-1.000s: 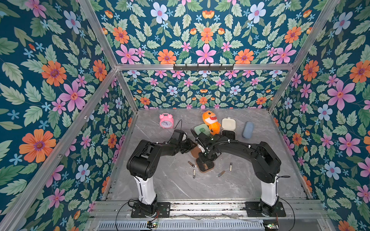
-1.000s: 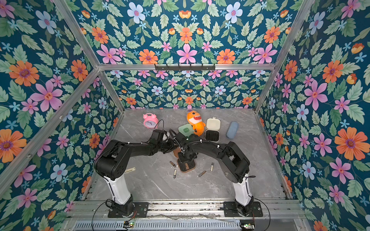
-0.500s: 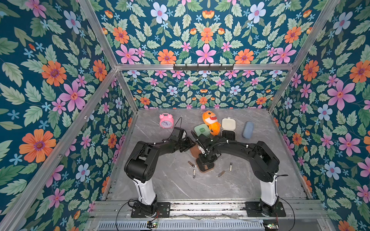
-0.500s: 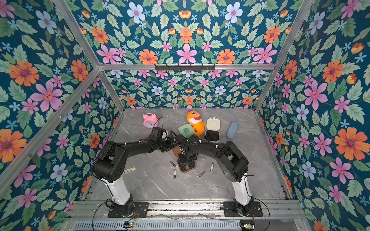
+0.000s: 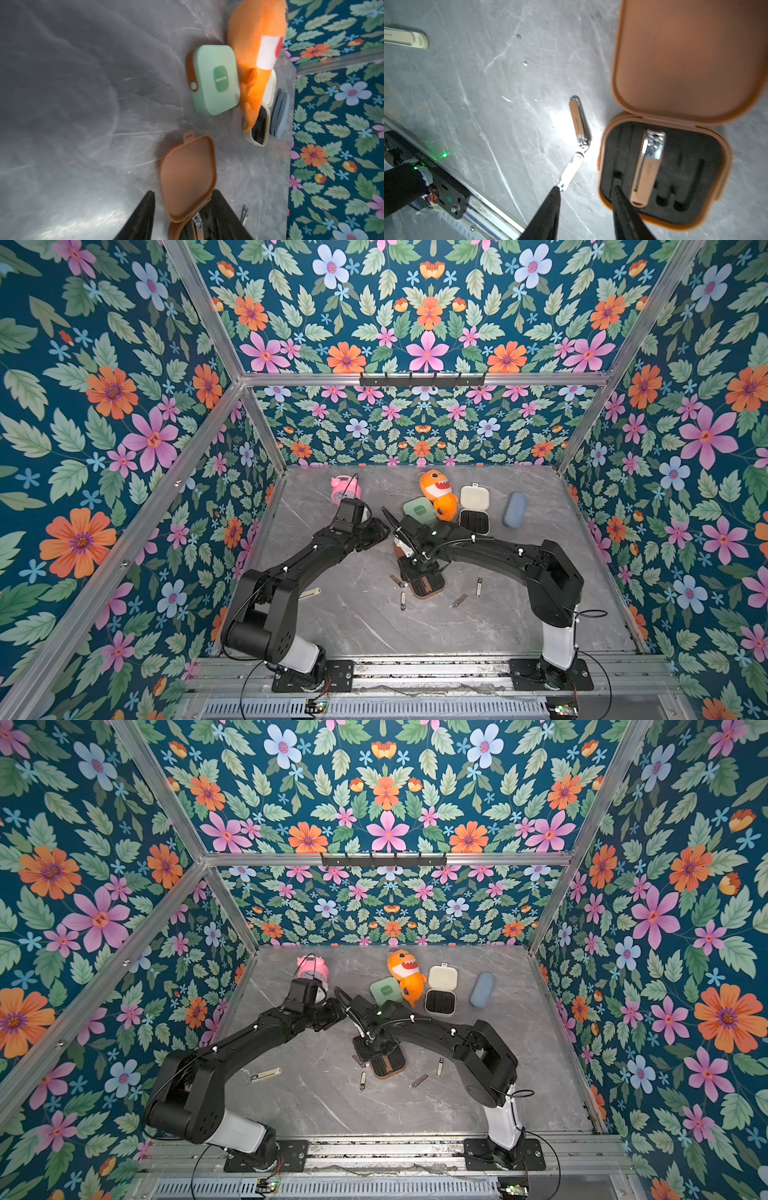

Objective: Organize nail clipper sets
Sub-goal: Adjust the nail clipper at the center of the board.

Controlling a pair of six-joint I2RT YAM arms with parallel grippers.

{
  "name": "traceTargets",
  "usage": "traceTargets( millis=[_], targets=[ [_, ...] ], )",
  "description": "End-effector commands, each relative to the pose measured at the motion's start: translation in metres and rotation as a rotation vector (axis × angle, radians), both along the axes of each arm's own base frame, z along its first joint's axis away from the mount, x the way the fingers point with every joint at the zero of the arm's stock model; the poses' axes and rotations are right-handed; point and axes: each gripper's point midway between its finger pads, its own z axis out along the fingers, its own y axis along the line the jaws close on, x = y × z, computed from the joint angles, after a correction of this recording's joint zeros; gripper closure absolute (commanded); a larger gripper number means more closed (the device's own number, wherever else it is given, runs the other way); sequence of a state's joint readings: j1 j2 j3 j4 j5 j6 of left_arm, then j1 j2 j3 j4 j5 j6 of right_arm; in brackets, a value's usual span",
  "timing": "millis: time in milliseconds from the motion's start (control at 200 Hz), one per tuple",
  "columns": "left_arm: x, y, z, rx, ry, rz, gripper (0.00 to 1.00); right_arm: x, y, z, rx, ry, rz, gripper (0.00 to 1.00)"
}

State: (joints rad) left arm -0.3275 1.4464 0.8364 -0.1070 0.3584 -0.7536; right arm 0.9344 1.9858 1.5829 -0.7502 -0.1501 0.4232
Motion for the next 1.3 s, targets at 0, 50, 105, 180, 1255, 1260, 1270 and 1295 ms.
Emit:
traceTargets(
  millis=[0, 50, 105, 180, 1255, 1260, 1270, 1295],
  targets=[
    [-0.012, 0.032, -0.009, 0.014, 0.027, 0.099, 0.52, 0.003, 0.009, -0.007, -0.028, 0.003, 0.027, 0.51],
    [-0.017, 0.048, -0.012, 0.003, 0.034, 0.138, 0.51, 0.007, 0.015, -0.010, -0.029, 0.005, 0.031, 0.47],
    [-0.023, 0.061, -0.014, -0.008, 0.042, 0.169, 0.51, 0.014, 0.022, -0.013, -0.030, -0.003, 0.035, 0.43],
    [-0.028, 0.076, -0.015, -0.014, 0.046, 0.198, 0.50, 0.020, 0.027, -0.022, -0.050, -0.005, 0.040, 0.40],
    [-0.037, 0.095, -0.011, -0.024, 0.045, 0.200, 0.50, -0.042, 0.037, -0.071, -0.068, 0.151, 0.076, 0.37],
    [-0.038, 0.095, -0.012, -0.024, 0.046, 0.200, 0.50, -0.043, 0.037, -0.071, -0.068, 0.151, 0.078, 0.37],
    [-0.038, 0.095, -0.012, -0.024, 0.046, 0.198, 0.50, -0.044, 0.037, -0.072, -0.068, 0.153, 0.080, 0.37],
    [-0.038, 0.095, -0.012, -0.025, 0.047, 0.200, 0.50, -0.047, 0.037, -0.072, -0.069, 0.154, 0.084, 0.38]
  ],
)
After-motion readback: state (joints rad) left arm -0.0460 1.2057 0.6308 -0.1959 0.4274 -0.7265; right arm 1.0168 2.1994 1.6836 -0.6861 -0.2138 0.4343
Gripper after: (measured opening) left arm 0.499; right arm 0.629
